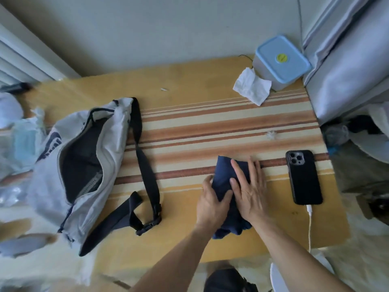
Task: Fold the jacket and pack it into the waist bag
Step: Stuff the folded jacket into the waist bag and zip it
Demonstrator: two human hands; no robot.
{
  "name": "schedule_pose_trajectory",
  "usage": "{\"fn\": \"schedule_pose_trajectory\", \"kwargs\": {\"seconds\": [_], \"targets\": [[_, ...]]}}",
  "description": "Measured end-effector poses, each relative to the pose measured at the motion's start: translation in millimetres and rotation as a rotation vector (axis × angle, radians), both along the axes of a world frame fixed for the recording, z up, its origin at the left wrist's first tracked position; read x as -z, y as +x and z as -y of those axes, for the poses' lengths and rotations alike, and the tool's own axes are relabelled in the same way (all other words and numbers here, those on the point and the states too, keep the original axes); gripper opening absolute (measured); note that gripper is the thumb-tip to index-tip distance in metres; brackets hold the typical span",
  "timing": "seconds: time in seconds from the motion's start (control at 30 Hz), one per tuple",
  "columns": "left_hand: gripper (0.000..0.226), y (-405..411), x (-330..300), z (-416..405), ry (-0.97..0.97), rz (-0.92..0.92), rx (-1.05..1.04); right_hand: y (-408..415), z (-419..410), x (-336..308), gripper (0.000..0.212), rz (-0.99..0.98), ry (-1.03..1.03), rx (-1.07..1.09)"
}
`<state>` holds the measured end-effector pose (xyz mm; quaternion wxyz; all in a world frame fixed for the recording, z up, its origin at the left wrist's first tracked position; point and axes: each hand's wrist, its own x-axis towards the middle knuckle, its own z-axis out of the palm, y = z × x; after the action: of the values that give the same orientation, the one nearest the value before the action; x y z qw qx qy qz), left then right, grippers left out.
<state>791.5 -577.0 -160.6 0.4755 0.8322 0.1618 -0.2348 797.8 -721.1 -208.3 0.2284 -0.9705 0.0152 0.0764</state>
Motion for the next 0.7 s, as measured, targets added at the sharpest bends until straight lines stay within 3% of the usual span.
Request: {"fn": "schedule_pose_trajectory", "kwargs": {"seconds": [0.07, 0.2, 0.3, 0.37, 0.47, 0.6, 0.7], "targets": [[0.037, 16.0, -4.5, -6.1, -0.136, -0.11, -0.006, -1.7, -7.7, -12.8, 0.057, -0.017, 0.153, 0.139], [0.024, 30.2, -39.2, -49.9, -0.473, -0.097, -0.156, 6.2, -41.4, -68.5, 0.067, -0.099, 0.66, 0.455], [0.03, 40.2, -78.1, -104.6, -0.666, -0.094, -0.334, 19.1, -89.4, -109.1, 0.068, -0.172, 1.052, 0.456], [0.029, 47.2, -99.4, -145.5, -0.654, -0.025, -0.355, 30.5, -128.7, -126.6, 0.069, -0.206, 1.144, 0.399], [0.027, 52.7, -121.6, -210.1, -0.396, 0.151, -0.313, 48.7, -191.0, -140.5, 0.074, -0.203, 1.164, 0.347], [0.037, 50.6, -111.4, -288.4, 0.389, 0.375, -0.24, 71.6, -261.2, -145.2, 0.069, -0.049, 1.048, 0.21], [0.025, 50.8, -75.8, -335.3, 0.882, 0.388, -0.071, 86.7, -298.5, -136.4, 0.057, -0.041, 0.886, 0.107]]}}
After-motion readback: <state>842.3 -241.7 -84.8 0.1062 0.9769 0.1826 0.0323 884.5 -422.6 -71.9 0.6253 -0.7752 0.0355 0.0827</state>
